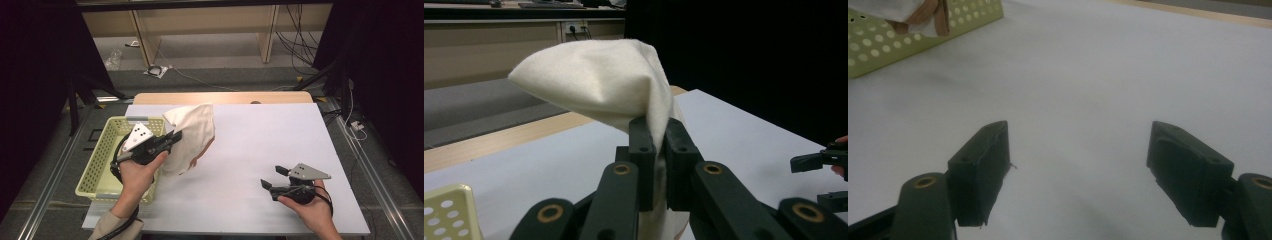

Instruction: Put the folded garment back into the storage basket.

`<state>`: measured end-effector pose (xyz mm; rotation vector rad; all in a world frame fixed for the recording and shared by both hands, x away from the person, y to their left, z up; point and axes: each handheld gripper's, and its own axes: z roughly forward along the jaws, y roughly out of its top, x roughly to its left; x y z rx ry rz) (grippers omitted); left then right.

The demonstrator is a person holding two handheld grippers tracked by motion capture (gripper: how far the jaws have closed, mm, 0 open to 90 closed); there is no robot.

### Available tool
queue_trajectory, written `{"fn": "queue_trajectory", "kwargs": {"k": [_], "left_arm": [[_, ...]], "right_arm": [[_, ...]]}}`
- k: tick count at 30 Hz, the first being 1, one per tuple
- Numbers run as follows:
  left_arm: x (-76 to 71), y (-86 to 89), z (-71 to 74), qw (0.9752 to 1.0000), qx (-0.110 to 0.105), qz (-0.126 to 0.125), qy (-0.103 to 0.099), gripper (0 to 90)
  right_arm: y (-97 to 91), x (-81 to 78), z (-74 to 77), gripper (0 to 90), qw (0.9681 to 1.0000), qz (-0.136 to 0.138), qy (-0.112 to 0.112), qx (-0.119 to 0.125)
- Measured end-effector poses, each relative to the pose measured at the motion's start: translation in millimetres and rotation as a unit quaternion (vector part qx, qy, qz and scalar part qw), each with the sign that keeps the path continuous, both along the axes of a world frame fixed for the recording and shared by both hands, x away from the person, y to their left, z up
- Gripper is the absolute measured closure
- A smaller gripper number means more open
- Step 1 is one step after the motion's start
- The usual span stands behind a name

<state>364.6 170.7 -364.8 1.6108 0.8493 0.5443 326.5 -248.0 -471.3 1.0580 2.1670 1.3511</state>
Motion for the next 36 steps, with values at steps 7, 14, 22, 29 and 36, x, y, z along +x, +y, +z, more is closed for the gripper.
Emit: {"fn": "queue_trajectory", "kwargs": {"k": [7, 14, 22, 29, 36], "left_arm": [[0.1, 1.7, 0.8, 1.0, -0.002, 0.002, -0.002, 84.0], [0.1, 3.8, 2.4, 1.0, -0.004, 0.005, -0.003, 84.0], [0.0, 6.3, 4.2, 0.9999, -0.007, 0.008, -0.005, 84.0], [0.0, 7.8, 5.3, 0.9999, -0.007, 0.009, -0.006, 84.0], [0.0, 8.8, 5.4, 0.9999, -0.008, 0.011, -0.006, 84.0]], "right_arm": [[-0.1, -0.2, 0.2, 26.2, 1.0, 0.0, 0.002, -0.002], [0.0, 0.1, -0.2, 26.2, 1.0, 0.001, 0.0, -0.001], [0.2, 0.4, -0.6, 26.2, 1.0, 0.001, 0.0, 0.001], [0.2, 0.4, -0.5, 26.3, 1.0, 0.001, 0.0, 0.001], [0.1, 0.5, -0.6, 26.3, 1.0, 0.001, 0.0, 0.0]]}}
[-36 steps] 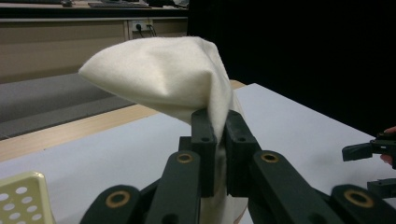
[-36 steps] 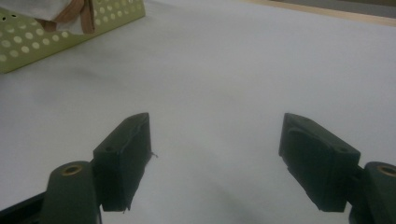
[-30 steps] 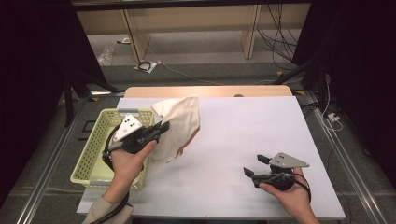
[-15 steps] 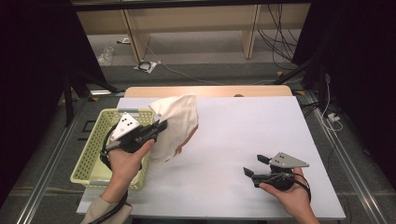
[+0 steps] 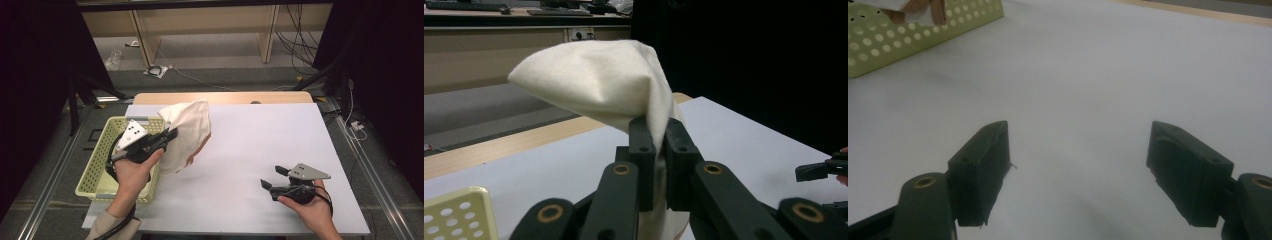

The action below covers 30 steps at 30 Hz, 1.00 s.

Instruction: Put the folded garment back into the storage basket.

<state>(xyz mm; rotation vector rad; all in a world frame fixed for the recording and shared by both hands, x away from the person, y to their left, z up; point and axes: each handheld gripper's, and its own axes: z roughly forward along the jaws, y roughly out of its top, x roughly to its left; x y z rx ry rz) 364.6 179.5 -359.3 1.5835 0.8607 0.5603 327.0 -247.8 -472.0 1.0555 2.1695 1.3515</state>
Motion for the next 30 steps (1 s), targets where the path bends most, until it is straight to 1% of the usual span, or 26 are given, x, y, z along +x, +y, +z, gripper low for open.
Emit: {"fn": "queue_trajectory", "kwargs": {"k": [30], "left_arm": [[0.4, 11.0, 5.3, 0.9998, -0.007, 0.015, -0.006, 84.0]], "right_arm": [[0.0, -0.3, 0.1, 26.3, 1.0, 0.0, 0.002, -0.003]]}}
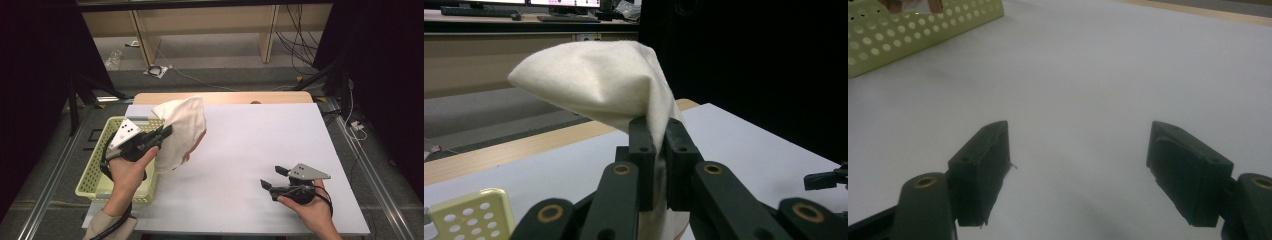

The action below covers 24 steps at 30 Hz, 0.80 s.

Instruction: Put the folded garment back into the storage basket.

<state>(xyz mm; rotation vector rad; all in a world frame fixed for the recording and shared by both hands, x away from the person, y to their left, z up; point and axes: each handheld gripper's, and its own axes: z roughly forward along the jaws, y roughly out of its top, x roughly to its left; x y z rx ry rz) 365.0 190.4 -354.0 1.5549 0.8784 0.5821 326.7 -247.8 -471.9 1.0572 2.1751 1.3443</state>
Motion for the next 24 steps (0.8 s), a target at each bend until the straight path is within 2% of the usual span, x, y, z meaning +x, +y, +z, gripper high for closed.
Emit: {"fn": "queue_trajectory", "kwargs": {"k": [9, 24], "left_arm": [[0.1, 2.9, 1.3, 1.0, -0.002, 0.003, -0.001, 84.0], [0.1, 8.4, 3.0, 0.9997, -0.017, 0.012, -0.011, 84.0]], "right_arm": [[0.0, 0.0, 0.0, 26.3, 1.0, 0.0, 0.0, 0.0], [0.3, -0.1, -0.1, 26.3, 1.0, 0.0, 0.0, 0.0]]}}
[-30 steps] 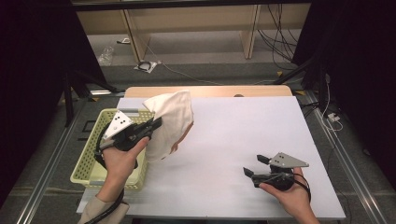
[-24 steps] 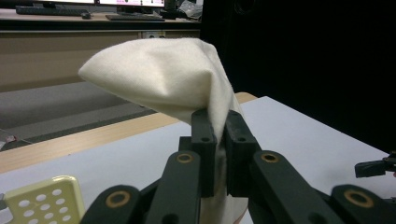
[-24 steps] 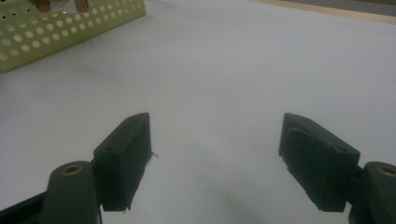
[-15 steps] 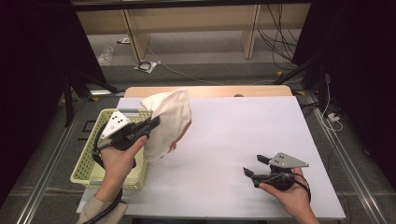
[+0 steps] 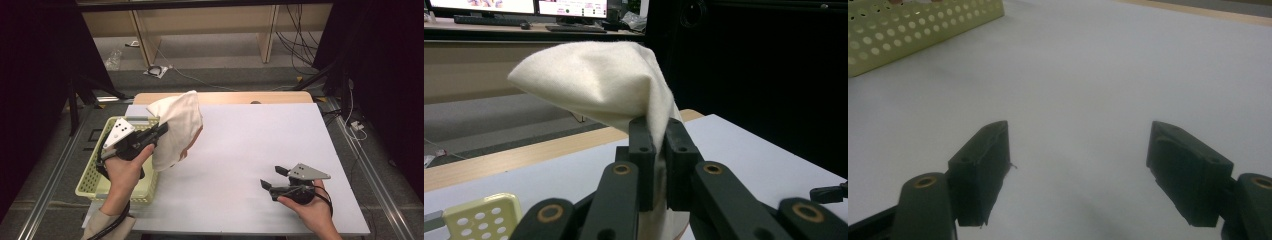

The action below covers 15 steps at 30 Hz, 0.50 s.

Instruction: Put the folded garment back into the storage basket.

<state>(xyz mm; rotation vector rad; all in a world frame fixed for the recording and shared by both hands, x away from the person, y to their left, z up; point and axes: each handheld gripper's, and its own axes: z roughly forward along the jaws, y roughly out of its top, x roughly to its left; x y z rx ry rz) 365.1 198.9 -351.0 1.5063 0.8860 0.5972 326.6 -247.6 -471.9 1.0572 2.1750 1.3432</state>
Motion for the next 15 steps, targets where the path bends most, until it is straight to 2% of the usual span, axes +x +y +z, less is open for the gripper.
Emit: {"fn": "queue_trajectory", "kwargs": {"k": [15], "left_arm": [[-0.4, 4.8, 3.2, 1.0, -0.003, 0.005, -0.004, 84.0]], "right_arm": [[0.2, -0.1, 0.0, 26.4, 1.0, 0.0, 0.001, 0.001]]}}
